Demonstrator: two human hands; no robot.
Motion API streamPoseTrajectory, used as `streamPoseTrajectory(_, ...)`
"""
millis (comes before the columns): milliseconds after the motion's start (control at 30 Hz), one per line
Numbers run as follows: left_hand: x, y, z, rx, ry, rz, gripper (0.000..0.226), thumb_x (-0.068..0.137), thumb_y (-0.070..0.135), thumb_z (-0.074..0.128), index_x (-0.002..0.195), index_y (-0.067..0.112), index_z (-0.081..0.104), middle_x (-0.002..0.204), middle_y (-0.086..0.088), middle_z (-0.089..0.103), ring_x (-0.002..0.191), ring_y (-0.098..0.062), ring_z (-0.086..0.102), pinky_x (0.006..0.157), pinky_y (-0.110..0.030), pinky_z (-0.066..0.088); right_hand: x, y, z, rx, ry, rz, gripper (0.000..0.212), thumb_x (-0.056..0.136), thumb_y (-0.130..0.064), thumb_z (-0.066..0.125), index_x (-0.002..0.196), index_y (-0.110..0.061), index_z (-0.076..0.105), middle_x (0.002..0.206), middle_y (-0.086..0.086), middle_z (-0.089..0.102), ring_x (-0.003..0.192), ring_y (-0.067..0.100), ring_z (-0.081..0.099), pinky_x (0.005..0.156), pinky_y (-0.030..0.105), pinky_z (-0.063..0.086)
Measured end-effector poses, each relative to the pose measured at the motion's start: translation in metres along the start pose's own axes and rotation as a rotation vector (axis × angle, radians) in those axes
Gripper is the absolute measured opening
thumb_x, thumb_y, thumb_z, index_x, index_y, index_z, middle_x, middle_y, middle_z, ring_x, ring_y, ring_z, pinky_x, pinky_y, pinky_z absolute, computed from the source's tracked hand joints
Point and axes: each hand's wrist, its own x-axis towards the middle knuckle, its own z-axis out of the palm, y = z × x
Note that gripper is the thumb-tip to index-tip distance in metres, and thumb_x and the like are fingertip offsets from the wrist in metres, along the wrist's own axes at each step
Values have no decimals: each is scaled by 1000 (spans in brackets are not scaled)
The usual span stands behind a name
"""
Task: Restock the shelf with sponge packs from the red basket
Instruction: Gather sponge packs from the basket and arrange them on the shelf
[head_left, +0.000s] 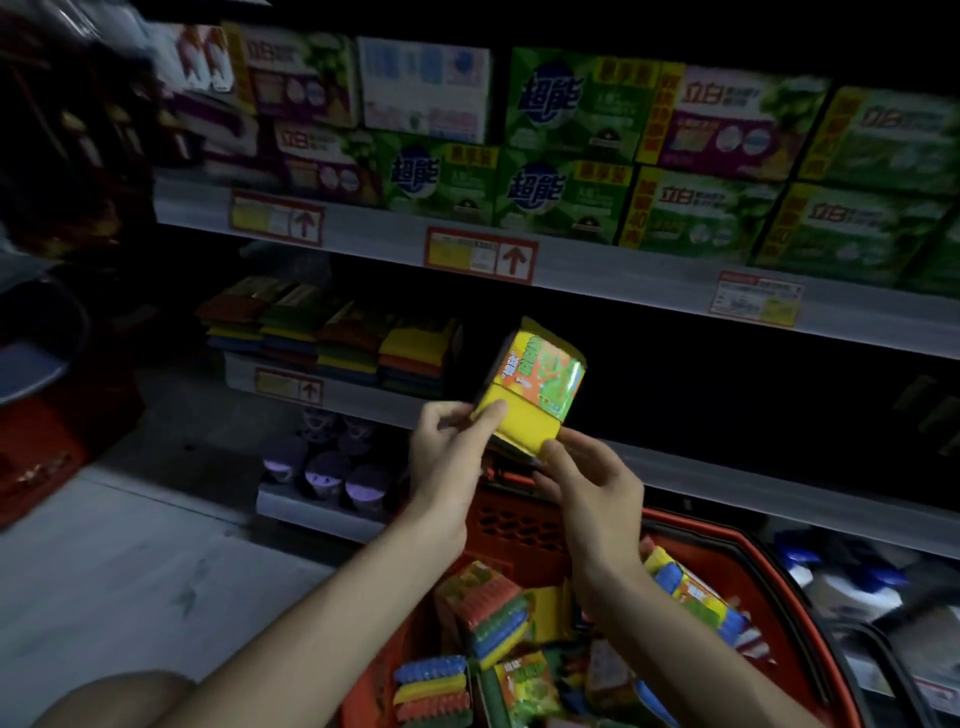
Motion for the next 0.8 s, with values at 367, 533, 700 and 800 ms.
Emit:
streamPoseTrajectory(367, 59, 5, -9, 294, 92, 207, 30, 86, 44, 78, 105, 21, 75, 102, 2, 74, 98, -15, 68, 80, -31, 55, 29, 11, 53, 26, -78, 25, 52, 98, 2, 56, 146, -18, 53, 138, 0, 61, 119, 21, 65, 74, 21, 60)
streamPoseTrajectory(533, 71, 5, -6, 298, 93, 150, 49, 93, 39, 72, 136, 15, 64, 131, -4, 69, 121, -20, 63, 94, -33, 53, 48, 9, 60, -140, -110, 64, 66, 99, -10, 56, 159, -19, 31, 142, 12, 56, 81, 21, 69, 56, 15, 52)
streamPoseTrajectory(700, 76, -2, -4, 313, 51, 105, 50, 99, 19, 64, 148, 12, 52, 145, -8, 59, 129, -24, 58, 89, -29, 46, 56, 6, 70, -260, -85, 58, 78, 88, -31, 65, 158, -18, 33, 139, 1, 58, 118, 20, 60, 97, 40, 50)
streamPoseTrajectory(800, 79, -4, -3, 326, 34, 77, 52, 100, 16, 61, 150, 13, 48, 150, -9, 54, 135, -26, 54, 106, -41, 47, 59, 3, 70, -356, -94, 24, 62, 97, -19, 63, 153, -11, 39, 132, 4, 55, 113, 17, 57, 96, 35, 42)
